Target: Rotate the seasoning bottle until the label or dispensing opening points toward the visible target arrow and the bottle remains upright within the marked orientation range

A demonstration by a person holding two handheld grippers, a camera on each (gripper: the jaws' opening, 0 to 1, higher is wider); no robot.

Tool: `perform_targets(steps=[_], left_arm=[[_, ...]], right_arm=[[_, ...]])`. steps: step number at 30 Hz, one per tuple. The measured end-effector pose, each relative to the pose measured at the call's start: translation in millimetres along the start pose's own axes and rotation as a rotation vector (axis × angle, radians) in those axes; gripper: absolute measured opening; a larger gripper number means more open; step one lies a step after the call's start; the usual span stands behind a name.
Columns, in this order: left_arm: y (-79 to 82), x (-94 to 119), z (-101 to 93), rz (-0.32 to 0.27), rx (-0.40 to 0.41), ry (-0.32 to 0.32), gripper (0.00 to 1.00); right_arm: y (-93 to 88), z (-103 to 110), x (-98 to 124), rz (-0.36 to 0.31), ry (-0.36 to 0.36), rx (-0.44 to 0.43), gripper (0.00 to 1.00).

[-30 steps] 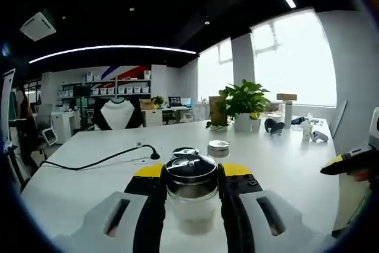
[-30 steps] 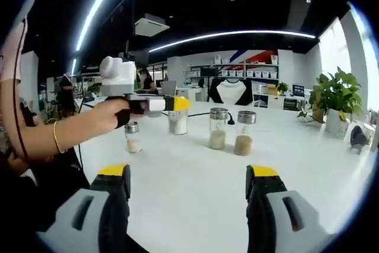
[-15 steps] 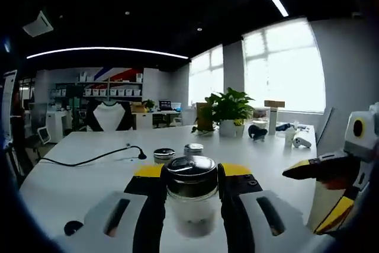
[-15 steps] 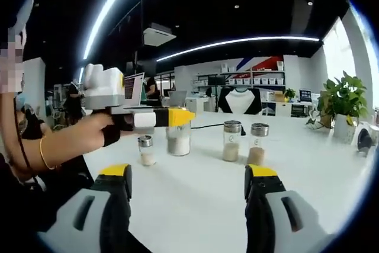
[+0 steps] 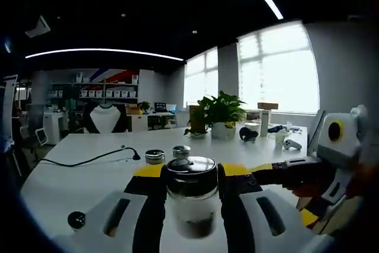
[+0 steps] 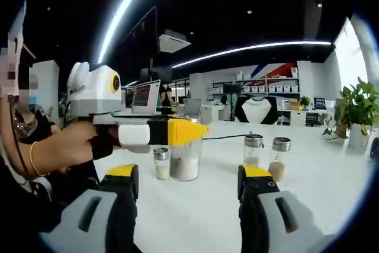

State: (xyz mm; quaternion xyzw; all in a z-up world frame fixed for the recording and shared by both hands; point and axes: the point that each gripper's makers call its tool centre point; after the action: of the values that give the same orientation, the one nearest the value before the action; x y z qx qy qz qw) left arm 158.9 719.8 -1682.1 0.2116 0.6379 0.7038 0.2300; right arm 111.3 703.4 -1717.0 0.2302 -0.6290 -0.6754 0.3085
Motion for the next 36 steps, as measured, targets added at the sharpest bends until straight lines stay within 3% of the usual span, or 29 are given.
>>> perform_targets(steps=[5, 9, 23, 25, 27, 31, 34, 36], left_arm=[[5.6, 10.5, -2.4, -0.003, -0.018, 0.01, 0.36], [10.5, 19.8, -7.4, -0.028, 0.018, -0.031, 0.36], [8.3, 33.3, -17.2, -0.015, 0.004, -0.031, 0.36], [9.1, 34.3, -19.5, -0.021, 0.03, -0.05, 0.36], [12.6, 36.0, -24.9, -0.044, 0.013, -0.085, 0.36], [15.1, 41.0, -30.1, -0.038, -0.016, -0.102, 0.36], [23.4, 46.1, -32.3, -0.05, -0.039, -0.131, 0.36], [25.6, 50.8, -35.9, -0.038, -0.035, -0.176, 0.36]], right_arm=[[-3.1, 11.7, -18.7, 0.019, 0.046, -0.003, 0.61], [-1.3, 17.3, -26.2, 0.003, 0.066, -0.017, 0.56], [-6.2, 27.0, -24.6, -0.011, 0.075, -0.045, 0.36], [-6.0, 28.9, -22.2, -0.009, 0.084, -0.048, 0.33], [-4.4, 33.0, -19.6, -0.015, 0.105, -0.025, 0.3], [-2.6, 35.2, -16.5, -0.013, 0.112, 0.012, 0.29], [3.6, 41.2, -12.3, -0.046, 0.169, -0.025, 0.29], [4.5, 44.2, -8.6, -0.025, 0.195, -0.026, 0.29]])
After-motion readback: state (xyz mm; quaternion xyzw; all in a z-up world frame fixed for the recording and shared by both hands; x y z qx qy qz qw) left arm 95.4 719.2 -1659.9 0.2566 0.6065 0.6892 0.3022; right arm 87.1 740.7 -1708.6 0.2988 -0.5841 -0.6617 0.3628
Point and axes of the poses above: the point that each gripper's makers call its tool centre point, and the gripper's own axes: x roughly backward along the fingers, z roughly to its left, y roughly out of its top, and after that the axes turned 7 degrees about -x, right-handed
